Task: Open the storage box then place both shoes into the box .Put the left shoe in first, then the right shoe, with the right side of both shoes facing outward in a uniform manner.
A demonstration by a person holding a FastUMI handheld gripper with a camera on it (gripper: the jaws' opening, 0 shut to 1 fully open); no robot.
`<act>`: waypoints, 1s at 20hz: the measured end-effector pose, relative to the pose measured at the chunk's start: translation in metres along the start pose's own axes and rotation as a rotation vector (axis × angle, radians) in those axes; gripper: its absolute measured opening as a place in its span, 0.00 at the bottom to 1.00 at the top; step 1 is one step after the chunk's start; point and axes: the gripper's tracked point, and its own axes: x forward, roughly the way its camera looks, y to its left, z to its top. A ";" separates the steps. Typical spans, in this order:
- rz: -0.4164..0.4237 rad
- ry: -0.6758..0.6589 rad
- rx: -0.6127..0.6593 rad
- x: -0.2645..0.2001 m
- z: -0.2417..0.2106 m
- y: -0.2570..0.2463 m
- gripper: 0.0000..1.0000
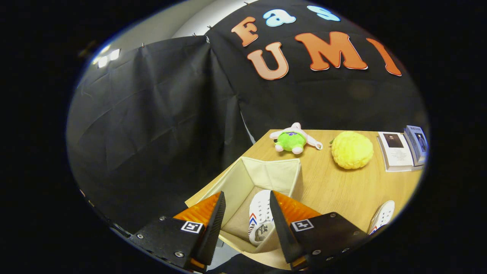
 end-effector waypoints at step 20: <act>-0.419 0.105 0.173 -0.108 -0.081 -0.218 0.97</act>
